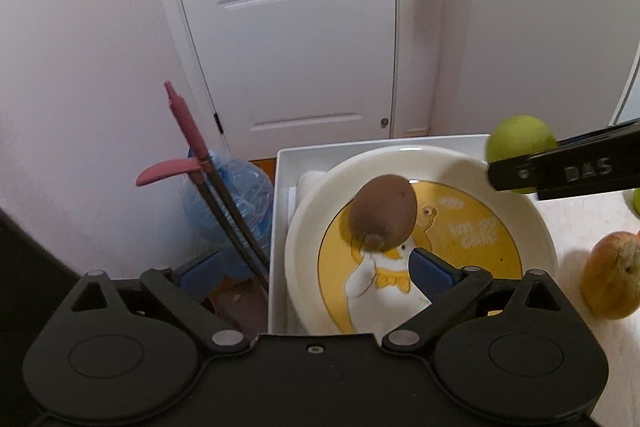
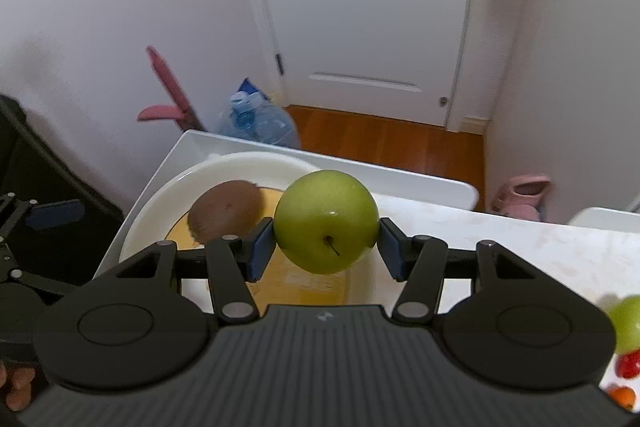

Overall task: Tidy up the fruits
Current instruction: 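Release the kiwi into the bowl with the left tool while the right tool releases the apple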

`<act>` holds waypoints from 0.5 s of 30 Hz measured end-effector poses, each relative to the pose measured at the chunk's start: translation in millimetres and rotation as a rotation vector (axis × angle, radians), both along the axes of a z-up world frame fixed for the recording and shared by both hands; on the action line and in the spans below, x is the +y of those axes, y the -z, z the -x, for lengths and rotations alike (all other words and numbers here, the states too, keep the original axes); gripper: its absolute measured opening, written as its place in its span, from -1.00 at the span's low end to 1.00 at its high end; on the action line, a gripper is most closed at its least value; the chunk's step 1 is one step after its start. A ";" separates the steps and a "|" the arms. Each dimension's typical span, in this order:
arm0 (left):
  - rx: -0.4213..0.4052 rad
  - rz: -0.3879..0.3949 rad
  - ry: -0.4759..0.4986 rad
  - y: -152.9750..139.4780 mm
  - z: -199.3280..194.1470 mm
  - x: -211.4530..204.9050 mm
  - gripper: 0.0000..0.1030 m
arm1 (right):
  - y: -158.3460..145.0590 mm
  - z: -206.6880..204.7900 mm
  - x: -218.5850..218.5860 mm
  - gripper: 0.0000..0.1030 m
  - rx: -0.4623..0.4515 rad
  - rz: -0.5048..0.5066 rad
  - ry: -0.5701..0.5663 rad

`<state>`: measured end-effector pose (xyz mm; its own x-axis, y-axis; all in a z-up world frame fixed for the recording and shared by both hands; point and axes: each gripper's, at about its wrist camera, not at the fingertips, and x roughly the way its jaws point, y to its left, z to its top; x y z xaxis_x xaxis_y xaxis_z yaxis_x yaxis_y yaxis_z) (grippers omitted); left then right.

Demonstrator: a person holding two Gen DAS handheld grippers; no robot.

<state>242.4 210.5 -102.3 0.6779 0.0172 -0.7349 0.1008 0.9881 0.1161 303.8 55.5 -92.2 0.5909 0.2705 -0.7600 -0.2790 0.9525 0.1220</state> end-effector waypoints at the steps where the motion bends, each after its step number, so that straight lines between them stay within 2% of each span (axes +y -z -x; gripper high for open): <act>1: 0.001 0.001 -0.001 0.8 1.5 1.6 0.96 | 3.4 -1.5 3.8 0.36 0.002 0.001 -0.017; 15: 0.038 0.001 0.043 12.6 11.1 -1.4 0.96 | 31.1 -10.4 24.3 0.37 0.016 0.022 -0.127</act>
<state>231.2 209.0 -114.9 0.6495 -0.0119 -0.7602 0.1472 0.9829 0.1104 314.2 79.9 -123.3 0.5408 0.3254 -0.7756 -0.3960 0.9121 0.1065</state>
